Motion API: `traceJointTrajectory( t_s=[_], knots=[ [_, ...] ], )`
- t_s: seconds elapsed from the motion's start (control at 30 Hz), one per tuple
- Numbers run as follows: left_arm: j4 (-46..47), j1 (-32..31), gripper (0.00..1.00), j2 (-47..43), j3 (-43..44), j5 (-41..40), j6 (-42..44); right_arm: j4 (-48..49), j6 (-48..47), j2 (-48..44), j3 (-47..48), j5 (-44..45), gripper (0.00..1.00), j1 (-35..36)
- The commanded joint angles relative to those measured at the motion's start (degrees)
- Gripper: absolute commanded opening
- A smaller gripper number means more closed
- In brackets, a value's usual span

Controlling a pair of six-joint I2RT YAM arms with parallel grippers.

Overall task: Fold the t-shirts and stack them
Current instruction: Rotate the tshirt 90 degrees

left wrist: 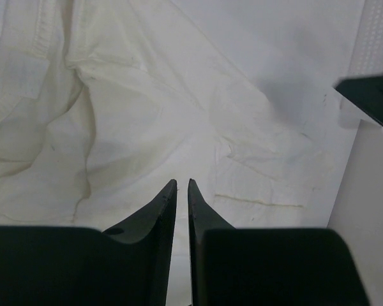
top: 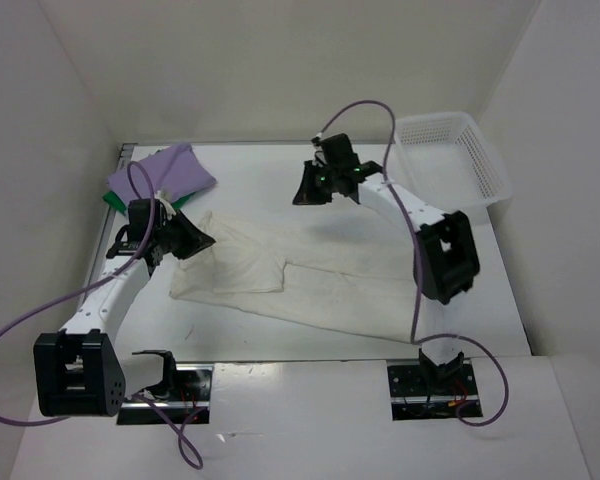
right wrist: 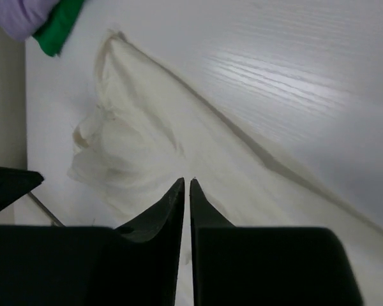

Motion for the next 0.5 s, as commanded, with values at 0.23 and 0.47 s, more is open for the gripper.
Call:
traceJointTrajectory(
  t_s=[0.23,0.47],
  knots=[
    [-1.3,-0.8,0.18,-2.2,0.3,3.5,3.9,-12.8,-14.4,32.2,36.9,-7.0,0.57,4.9],
    [-2.5,-0.8,0.18,-2.2,0.3,3.5,4.4,-24.9,-15.0,51.9,66.5,-12.5,0.74,5.6]
  ],
)
